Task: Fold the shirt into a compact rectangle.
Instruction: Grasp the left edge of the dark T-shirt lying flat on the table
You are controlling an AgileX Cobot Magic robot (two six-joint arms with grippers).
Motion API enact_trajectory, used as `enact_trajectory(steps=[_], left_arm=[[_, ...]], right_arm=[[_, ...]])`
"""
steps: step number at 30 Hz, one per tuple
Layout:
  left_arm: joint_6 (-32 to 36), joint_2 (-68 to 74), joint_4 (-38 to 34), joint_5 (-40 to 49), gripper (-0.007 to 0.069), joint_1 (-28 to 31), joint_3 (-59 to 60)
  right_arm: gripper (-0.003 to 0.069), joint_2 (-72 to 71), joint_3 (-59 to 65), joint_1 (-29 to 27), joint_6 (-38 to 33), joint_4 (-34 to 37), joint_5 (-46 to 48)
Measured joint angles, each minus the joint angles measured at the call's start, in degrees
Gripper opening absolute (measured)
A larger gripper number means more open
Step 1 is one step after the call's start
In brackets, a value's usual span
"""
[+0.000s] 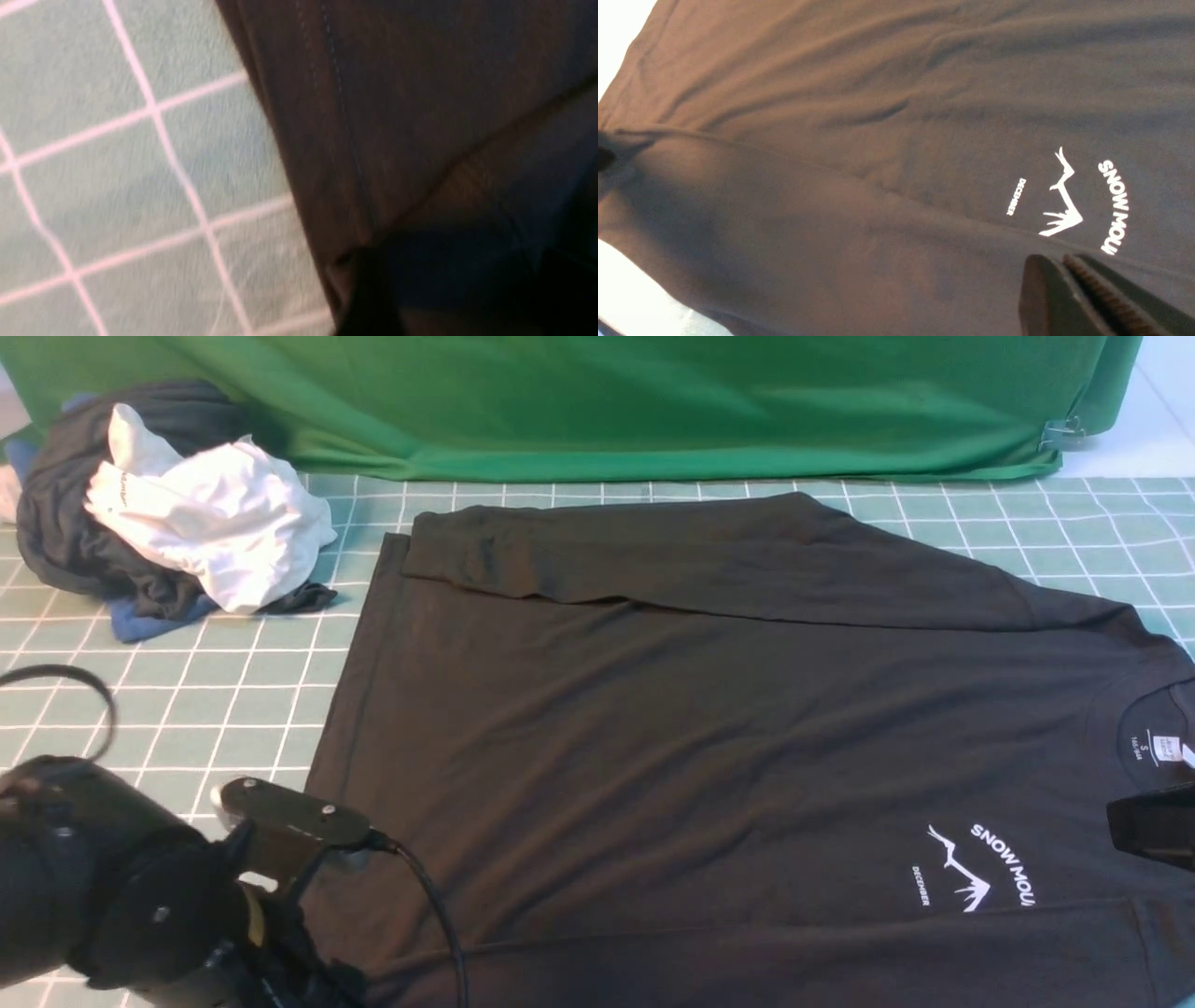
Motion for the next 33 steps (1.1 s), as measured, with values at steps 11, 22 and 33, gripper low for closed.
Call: enact_trajectory(steps=[11, 22, 33], left_arm=[[1.87, 3.15, 0.4, -1.04, 0.046, 0.0, -0.62], [2.05, 3.86, 0.2, 11.56, 0.0041, 0.0, -8.05], [3.39, 3.91, -8.77, 18.66, 0.0136, 0.0, -10.49]], right_arm=[[0.0039, 0.0, 0.0, 0.0, 0.0, 0.05, -0.15], [0.0047, 0.0, 0.0, 0.0, 0.06, 0.05, -0.15], [0.0055, 0.0, 0.0, 0.0, 0.11, 0.1, -0.2]])
